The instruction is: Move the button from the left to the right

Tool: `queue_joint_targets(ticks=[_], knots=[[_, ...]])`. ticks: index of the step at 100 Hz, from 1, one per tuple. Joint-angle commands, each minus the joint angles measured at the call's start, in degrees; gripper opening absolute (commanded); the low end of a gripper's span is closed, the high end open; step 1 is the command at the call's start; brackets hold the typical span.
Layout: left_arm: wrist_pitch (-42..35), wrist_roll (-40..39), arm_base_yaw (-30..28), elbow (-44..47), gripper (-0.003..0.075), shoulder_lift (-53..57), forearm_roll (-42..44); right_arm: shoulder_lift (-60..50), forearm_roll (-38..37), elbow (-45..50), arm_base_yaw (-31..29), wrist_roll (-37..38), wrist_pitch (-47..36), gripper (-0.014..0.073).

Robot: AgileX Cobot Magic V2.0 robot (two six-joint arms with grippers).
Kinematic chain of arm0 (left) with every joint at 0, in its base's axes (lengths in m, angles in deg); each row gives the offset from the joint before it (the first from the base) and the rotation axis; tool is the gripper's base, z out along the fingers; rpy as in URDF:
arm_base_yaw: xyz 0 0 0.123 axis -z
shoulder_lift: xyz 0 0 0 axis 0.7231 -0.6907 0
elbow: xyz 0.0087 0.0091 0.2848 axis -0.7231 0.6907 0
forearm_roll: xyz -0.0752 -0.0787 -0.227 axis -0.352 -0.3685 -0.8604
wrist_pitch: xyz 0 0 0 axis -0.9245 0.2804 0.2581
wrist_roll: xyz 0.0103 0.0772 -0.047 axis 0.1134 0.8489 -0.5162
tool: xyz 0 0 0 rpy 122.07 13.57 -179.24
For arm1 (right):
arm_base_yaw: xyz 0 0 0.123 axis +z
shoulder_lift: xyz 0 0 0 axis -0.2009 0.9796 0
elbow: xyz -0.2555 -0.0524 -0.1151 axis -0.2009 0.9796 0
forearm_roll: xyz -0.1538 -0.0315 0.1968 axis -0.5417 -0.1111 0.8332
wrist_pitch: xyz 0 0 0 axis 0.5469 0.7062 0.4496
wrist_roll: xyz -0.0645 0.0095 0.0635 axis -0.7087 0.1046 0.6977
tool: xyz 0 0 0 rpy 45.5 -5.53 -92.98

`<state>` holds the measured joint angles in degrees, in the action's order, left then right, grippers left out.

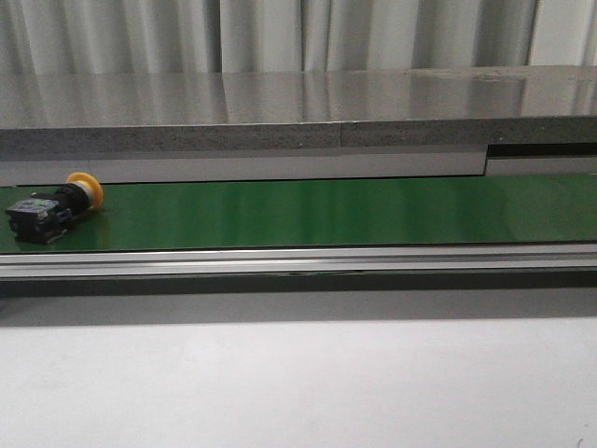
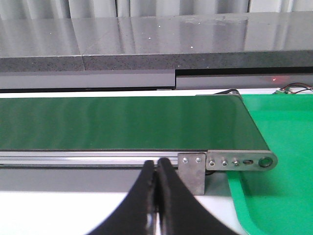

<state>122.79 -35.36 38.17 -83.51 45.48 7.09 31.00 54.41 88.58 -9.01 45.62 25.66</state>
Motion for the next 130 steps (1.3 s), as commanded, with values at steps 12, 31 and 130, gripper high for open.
queue_joint_targets(ticks=[12,31,130], knots=[[-8.20,0.00,0.32,7.60,0.0588,13.13,-1.82,-1.16,-0.51,-0.85,-0.01,-0.26,-4.57,-0.0068],[-19.95,0.00,0.32,16.31,0.0588,19.41,-1.82,-1.16,-0.51,-0.85,-0.01,-0.26,-4.57,-0.0068],[-29.69,0.00,0.32,25.09,0.0018,19.42,-3.30,-1.17,-0.51,-0.85,-0.01,-0.26,-5.06,-0.0068]])
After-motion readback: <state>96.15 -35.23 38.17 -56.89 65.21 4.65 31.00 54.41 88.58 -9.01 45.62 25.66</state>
